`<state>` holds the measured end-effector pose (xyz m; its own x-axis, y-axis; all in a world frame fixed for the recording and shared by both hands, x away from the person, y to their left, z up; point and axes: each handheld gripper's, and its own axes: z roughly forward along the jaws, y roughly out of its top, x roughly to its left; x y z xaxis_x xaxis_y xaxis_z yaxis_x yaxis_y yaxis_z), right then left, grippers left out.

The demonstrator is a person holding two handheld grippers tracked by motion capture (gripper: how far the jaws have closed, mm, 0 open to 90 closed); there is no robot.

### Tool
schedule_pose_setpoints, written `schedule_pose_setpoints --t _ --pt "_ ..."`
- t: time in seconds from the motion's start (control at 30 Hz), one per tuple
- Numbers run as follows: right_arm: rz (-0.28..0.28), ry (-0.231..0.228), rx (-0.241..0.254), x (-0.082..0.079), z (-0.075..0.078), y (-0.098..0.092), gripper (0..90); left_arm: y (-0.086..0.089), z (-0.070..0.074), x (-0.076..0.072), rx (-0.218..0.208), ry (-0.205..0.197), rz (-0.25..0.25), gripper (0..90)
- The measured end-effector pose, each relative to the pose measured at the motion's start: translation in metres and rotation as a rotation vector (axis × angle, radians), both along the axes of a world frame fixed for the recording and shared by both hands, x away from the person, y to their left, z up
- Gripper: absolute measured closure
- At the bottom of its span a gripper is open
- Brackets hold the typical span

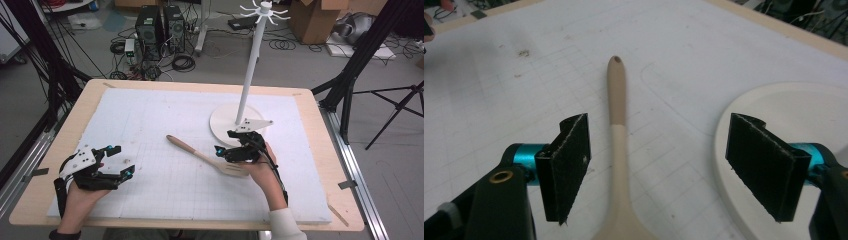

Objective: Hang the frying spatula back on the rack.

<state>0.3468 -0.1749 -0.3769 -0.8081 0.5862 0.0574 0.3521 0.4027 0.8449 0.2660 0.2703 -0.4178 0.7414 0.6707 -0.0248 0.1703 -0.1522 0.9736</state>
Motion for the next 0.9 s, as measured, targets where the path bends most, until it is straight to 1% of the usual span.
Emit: schedule_pose_setpoints --t 0.03,0.07,0.1,0.13,0.17,0.2,0.23,0.27,0.33,0.37,0.4,0.43,0.53,0.57,0.6,0.63,0.67,0.77,0.87,0.9 --pt "0.014 0.023 -0.027 0.003 -0.002 0.008 25.0 -0.001 0.0 0.0 0.003 0.002 0.001 14.1" --pt "0.014 0.023 -0.027 0.003 -0.002 0.008 25.0 -0.001 0.0 0.0 0.003 0.002 0.001 14.2" --pt "0.034 0.039 -0.054 0.006 -0.004 0.017 25.4 -0.001 0.0 0.0 0.003 0.004 -0.001 14.1" --pt "0.034 0.039 -0.054 0.006 -0.004 0.017 25.4 -0.001 0.0 0.0 0.003 0.004 -0.001 14.1" --pt "0.053 0.06 -0.081 0.008 -0.006 0.027 25.5 -0.001 0.0 0.0 0.002 0.004 -0.003 14.1" --pt "0.053 0.06 -0.081 0.008 -0.006 0.027 25.5 -0.001 -0.001 0.0 0.002 0.005 -0.005 14.1" --pt "0.069 0.066 -0.109 0.009 -0.007 0.035 26.8 -0.001 -0.001 0.0 0.002 0.004 -0.004 14.2" --pt "0.069 0.066 -0.109 0.009 -0.007 0.035 26.8 -0.001 -0.001 0.0 0.005 0.006 -0.005 14.2" --pt "0.08 0.092 -0.129 0.011 -0.01 0.041 27.2 -0.002 -0.001 0.0 0.006 0.009 -0.005 14.1" --pt "0.085 0.105 -0.155 0.014 -0.013 0.047 27.8 -0.002 -0.002 0.0 0.008 0.01 -0.005 14.1" --pt "0.085 0.105 -0.155 0.014 -0.013 0.047 27.8 -0.002 -0.002 0.0 0.008 0.01 -0.005 14.2" --pt "0.088 0.12 -0.162 0.014 -0.014 0.049 28.1 -0.002 -0.002 0.0 0.008 0.01 -0.005 14.2" --pt "0.095 0.134 -0.198 0.016 -0.017 0.054 31.0 -0.002 -0.002 -0.001 0.007 0.01 -0.005 14.2" --pt "0.107 0.154 -0.22 0.018 -0.019 0.058 32.3 -0.002 -0.002 -0.001 0.004 0.011 -0.006 14.2" --pt "0.107 0.154 -0.22 0.018 -0.019 0.058 32.3 -0.002 -0.002 -0.001 0.004 0.011 -0.006 14.2" --pt "0.113 0.164 -0.242 0.019 -0.021 0.06 33.8 -0.002 -0.002 -0.001 0.007 0.011 -0.007 14.2" --pt "0.113 0.164 -0.242 0.019 -0.021 0.06 33.8 -0.002 -0.002 -0.001 0.01 0.011 -0.006 14.2" --pt "0.116 0.185 -0.281 0.022 -0.023 0.065 36.6 -0.003 -0.002 -0.001 0.008 0.015 -0.006 14.2" --pt "0.118 0.212 -0.299 0.024 -0.026 0.067 39.3 -0.003 -0.003 -0.001 0.01 0.013 -0.008 14.2" --pt "0.113 0.221 -0.313 0.025 -0.027 0.068 39.9 -0.003 -0.003 -0.001 0.011 0.015 -0.01 14.2"
